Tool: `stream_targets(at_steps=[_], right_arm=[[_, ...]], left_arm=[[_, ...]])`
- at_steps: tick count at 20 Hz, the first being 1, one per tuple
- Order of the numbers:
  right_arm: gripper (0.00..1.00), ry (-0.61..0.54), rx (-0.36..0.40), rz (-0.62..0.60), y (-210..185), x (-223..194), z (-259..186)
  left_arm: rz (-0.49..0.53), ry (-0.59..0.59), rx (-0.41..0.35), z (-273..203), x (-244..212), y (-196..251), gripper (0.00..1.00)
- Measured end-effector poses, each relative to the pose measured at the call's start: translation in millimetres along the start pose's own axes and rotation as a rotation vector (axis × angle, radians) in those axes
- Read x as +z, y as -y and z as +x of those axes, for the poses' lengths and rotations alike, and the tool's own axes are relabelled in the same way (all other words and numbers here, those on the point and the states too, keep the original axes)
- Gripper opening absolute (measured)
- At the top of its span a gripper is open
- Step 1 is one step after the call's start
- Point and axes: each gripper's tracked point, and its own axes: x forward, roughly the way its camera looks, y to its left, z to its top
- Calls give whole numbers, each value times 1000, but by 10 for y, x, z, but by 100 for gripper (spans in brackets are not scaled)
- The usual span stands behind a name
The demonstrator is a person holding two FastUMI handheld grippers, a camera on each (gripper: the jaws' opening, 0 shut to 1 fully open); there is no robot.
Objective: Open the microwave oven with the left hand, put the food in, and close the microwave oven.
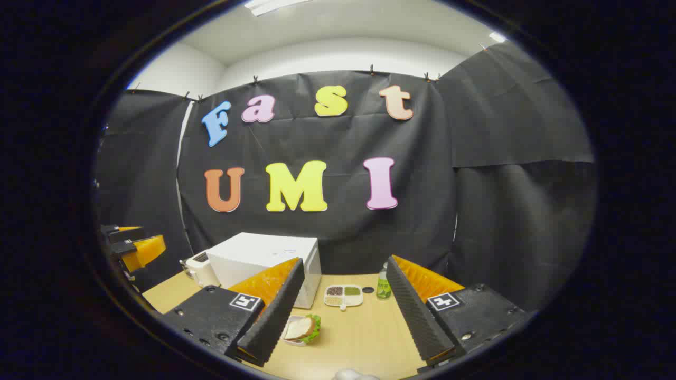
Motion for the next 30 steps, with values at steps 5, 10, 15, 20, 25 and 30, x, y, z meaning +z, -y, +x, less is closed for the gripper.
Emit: stream_targets(at_steps=[5, 10, 15, 20, 25, 30], right_arm=[[100, -8, -11, 7, 55, -50, 14], [99, -13, -19, 9, 80, -56, 54], [92, -12, -23, 12, 91, -55, 130], [92, -14, -15, 5, 62, -48, 236], [92, -20, -1, 1, 22, -67, 335], [99, -29, 3, 4, 11, -97, 416]], left_arm=[[0, -1, 1, 31, -17, -14, 96], [4, -5, 10, 83, -61, -65, 96], [6, -19, 22, 175, -158, -118, 96], [6, -22, 34, 273, -179, -139, 96], [7, -31, 38, 360, -208, -132, 96], [14, -31, 37, 433, -215, -110, 96]])
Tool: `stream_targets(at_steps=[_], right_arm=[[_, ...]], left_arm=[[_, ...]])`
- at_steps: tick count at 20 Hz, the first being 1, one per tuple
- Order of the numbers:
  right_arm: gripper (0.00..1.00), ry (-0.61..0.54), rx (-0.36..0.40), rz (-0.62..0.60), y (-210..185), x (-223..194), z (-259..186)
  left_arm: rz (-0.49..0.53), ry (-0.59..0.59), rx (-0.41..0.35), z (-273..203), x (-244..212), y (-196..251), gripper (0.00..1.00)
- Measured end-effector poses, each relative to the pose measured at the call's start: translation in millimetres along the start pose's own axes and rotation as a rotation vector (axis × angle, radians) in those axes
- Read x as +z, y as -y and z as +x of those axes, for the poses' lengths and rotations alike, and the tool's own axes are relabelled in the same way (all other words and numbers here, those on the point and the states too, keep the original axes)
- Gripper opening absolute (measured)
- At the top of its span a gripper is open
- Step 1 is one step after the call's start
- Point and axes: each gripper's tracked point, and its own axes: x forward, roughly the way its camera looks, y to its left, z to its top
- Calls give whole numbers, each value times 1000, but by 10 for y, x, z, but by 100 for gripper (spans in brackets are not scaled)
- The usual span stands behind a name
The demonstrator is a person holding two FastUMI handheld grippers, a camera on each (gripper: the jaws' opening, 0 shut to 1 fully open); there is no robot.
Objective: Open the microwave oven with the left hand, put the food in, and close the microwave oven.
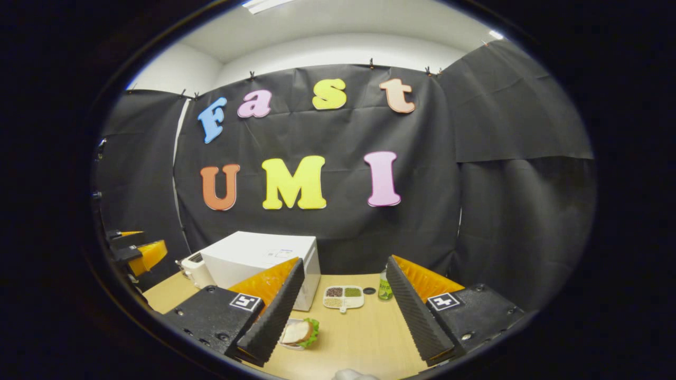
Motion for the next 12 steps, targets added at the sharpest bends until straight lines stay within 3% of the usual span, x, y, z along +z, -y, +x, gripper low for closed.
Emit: stream_targets(at_steps=[1, 2, 6, 7, 10, 11, 12], right_arm=[[99, -2, 1, 1, -3, -5, 11], [92, -3, 1, 3, -2, -10, 15], [92, 13, 23, 15, -37, 22, 31], [99, 17, 30, 18, -42, 22, 54], [99, 44, 75, 36, -145, 136, 113], [92, 52, 85, 47, -142, 160, 131], [92, 49, 96, 53, -145, 180, 151]], left_arm=[[1, -2, -2, 9, -15, 14, 96], [1, -3, -3, 17, -33, 13, 96], [-6, -6, -9, 128, -152, 63, 96], [-7, -10, -11, 182, -206, 79, 96], [6, -1, -38, 423, -429, 212, 96], [17, -1, -47, 528, -563, 262, 96], [14, -5, -59, 633, -717, 321, 97]])
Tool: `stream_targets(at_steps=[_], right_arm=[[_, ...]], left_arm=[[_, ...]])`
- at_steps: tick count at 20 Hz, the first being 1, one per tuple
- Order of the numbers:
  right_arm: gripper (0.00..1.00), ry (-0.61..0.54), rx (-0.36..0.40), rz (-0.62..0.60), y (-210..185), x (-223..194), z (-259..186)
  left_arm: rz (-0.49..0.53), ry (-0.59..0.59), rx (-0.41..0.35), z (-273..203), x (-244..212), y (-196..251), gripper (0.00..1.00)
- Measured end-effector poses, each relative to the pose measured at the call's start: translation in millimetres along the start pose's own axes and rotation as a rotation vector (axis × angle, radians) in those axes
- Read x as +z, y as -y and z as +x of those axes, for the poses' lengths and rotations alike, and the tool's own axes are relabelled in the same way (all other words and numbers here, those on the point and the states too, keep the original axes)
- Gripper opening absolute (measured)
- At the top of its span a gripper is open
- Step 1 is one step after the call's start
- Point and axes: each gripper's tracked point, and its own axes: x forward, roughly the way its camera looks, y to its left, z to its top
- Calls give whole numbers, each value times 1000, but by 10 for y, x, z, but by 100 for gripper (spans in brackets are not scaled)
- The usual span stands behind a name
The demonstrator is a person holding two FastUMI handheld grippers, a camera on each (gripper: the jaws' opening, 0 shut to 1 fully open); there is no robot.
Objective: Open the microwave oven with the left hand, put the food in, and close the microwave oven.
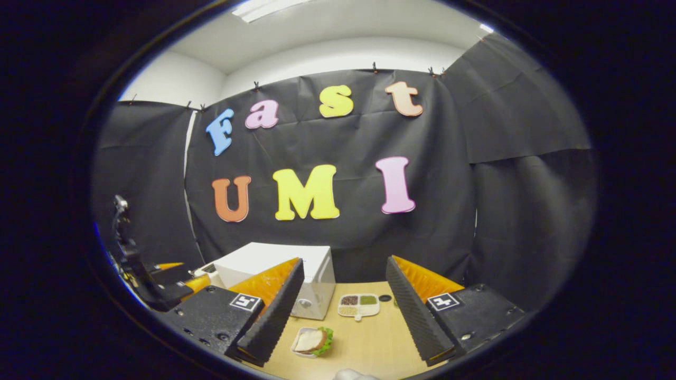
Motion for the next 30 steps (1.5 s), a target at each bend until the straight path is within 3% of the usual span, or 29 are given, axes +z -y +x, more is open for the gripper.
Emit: stream_targets(at_steps=[3, 4, 5, 6, 8, 9, 10, 11, 12, 14, 15, 17, 18, 19, 20, 21, 22, 23, 24, 25, 30], right_arm=[[92, -31, -10, -34, 87, -17, 38], [99, -37, -27, -55, 153, 10, 25], [99, -48, -43, -79, 199, 14, 2], [92, -53, -60, -102, 246, 32, -36], [91, -64, -101, -147, 371, 58, -102], [99, -70, -119, -161, 420, 52, -135], [92, -81, -137, -168, 466, 47, -164], [92, -92, -151, -171, 512, 18, -186], [99, -106, -161, -174, 533, -2, -213], [100, -124, -180, -191, 596, -37, -257], [100, -126, -188, -199, 620, -28, -264], [99, -139, -194, -201, 638, -61, -270], [99, -142, -195, -202, 634, -61, -272], [99, -146, -195, -201, 633, -62, -264], [100, -147, -190, -202, 608, -52, -265], [99, -145, -184, -203, 578, -44, -257], [99, -145, -178, -205, 550, -29, -246], [99, -142, -172, -203, 523, -22, -243], [99, -141, -165, -205, 496, -19, -233], [99, -141, -158, -206, 461, -22, -229], [100, -132, -129, -210, 360, 13, -195]], left_arm=[[-18, -14, -43, 395, -471, 263, 96], [-15, -42, -56, 551, -659, 367, 96], [-15, -69, -63, 666, -845, 451, 96], [-15, -71, -78, 800, -962, 564, 97], [-19, -101, -94, 1059, -1172, 776, 96], [-22, -95, -108, 1176, -1224, 873, 97], [-18, -76, -109, 1277, -1236, 937, 97], [-8, -68, -102, 1386, -1251, 957, 95], [-9, -68, -95, 1479, -1294, 958, 89], [-33, -59, -107, 1644, -1355, 994, 89], [-47, -66, -117, 1698, -1395, 1010, 82], [-60, -78, -148, 1788, -1450, 1030, 55], [-86, -87, -173, 1847, -1500, 1063, 57], [-93, -105, -183, 1821, -1530, 1092, 23], [-90, -95, -184, 1802, -1508, 1071, 28], [-83, -96, -187, 1796, -1522, 1078, 14], [-92, -95, -194, 1798, -1527, 1074, 23], [-108, -93, -199, 1808, -1531, 1080, 19], [-118, -106, -201, 1800, -1544, 1068, 5], [-112, -106, -199, 1792, -1524, 1062, 11], [-109, -120, -207, 1761, -1529, 1059, 6]])
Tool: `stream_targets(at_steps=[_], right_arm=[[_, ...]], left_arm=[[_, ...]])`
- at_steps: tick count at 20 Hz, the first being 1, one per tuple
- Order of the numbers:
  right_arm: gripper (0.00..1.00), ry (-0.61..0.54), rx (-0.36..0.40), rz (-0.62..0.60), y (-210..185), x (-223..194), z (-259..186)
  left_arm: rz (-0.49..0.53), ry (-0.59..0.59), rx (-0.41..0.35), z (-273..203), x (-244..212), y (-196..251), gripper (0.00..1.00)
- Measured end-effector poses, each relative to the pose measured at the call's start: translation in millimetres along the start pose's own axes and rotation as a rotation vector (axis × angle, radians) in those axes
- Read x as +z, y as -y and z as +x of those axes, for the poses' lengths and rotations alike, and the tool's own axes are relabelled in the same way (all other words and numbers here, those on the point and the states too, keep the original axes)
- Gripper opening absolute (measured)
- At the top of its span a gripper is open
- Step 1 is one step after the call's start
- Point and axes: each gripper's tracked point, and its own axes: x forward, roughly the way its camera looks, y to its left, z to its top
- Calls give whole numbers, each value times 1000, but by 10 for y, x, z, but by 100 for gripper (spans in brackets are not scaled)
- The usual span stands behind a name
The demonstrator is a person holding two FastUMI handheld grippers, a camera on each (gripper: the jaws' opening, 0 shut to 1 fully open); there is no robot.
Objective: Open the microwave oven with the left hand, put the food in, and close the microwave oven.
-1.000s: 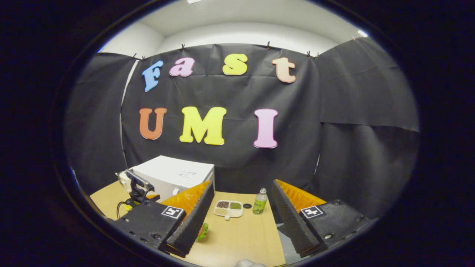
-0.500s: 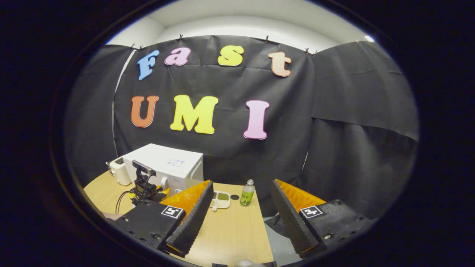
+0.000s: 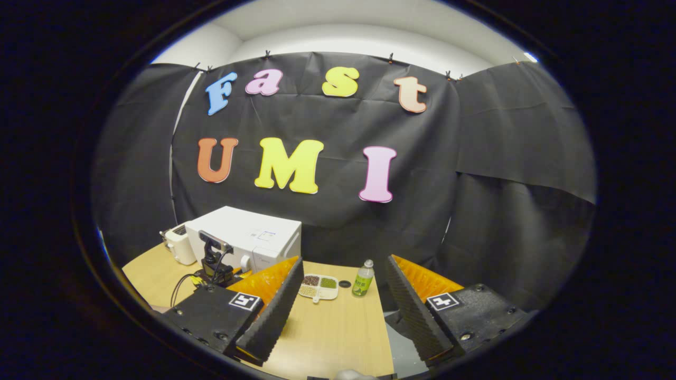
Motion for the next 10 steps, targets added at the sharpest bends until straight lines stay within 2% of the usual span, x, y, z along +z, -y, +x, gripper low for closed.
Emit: stream_targets(at_steps=[1, 4, 5, 8, 9, 10], right_arm=[[94, 7, 7, 3, -19, 22, 3], [100, 19, 30, 4, -94, 43, 27], [96, 22, 46, 0, -145, 39, 38], [96, 14, 90, -2, -269, 25, 77], [100, 7, 113, 6, -345, 3, 79], [96, 6, 130, 15, -401, 12, 66]], left_arm=[[-1, -12, -6, -48, -28, 1, 6], [11, 9, -33, -403, -93, -19, 6], [24, 4, -41, -527, -130, -40, 6], [17, -7, -46, -858, -208, -140, 7], [20, -9, -32, -949, -219, -175, 12], [25, -12, -20, -1030, -232, -212, 8]])
